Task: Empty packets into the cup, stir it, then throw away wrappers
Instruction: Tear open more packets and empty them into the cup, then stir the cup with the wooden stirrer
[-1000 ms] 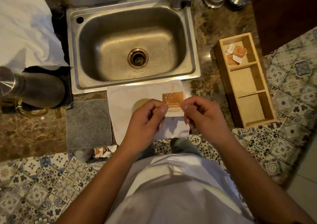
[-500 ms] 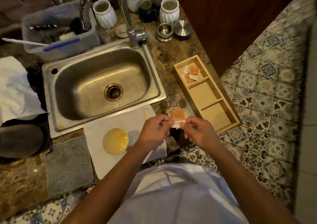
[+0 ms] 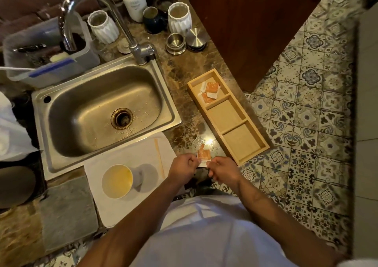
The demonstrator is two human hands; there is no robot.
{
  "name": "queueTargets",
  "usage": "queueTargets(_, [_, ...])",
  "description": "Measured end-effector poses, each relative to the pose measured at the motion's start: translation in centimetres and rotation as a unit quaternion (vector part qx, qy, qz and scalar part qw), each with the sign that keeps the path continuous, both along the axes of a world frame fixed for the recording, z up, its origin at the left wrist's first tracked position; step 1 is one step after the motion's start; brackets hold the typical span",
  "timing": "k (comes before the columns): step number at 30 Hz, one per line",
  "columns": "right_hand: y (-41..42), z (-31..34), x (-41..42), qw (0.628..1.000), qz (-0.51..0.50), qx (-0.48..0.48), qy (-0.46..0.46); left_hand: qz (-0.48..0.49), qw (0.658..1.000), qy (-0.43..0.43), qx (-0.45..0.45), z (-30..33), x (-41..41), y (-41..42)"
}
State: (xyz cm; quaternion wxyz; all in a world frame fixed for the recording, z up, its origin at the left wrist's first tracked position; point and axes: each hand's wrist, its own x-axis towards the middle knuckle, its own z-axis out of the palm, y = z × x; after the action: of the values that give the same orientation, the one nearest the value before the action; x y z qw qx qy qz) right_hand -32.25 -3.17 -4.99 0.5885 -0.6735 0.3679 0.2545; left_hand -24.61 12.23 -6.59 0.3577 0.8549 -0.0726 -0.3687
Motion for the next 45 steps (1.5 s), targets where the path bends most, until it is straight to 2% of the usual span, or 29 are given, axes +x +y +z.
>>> queueTargets(12, [0.1, -1.2, 0.7, 0.993, 0.076, -0.090, 0.030, -0.025, 0.994, -0.036, 0.099, -0.6, 0.6, -0.9])
queueTargets(26, [0.3, -1.8, 0.8, 0.990, 0.078, -0.114, 0.040, -0.023, 0.991, -0.039, 0.125, -0.2, 1.1, -0.9])
queueTargets(32, [0.3, -0.7, 0.5, 0.990, 0.056, -0.129, 0.015, 0.023, 0.996, -0.037, 0.075, 0.9, 1.0, -0.2])
queueTargets(37, [0.4, 0.9, 0.8, 0.987, 0.040, -0.151, -0.033, 0.083, 0.993, -0.076, 0.014, 5.2, 1.2, 1.4])
queueTargets(42, [1.2, 2.1, 1.8, 0.990, 0.073, -0.096, -0.072, 0.138, 0.983, -0.058, -0.107, 11.6, 1.3, 4.6])
queueTargets(45, [2.3, 1.7, 2.9, 0.978, 0.146, -0.128, -0.083, 0.177, 0.973, -0.080, -0.128, 14.0, 1.3, 7.3])
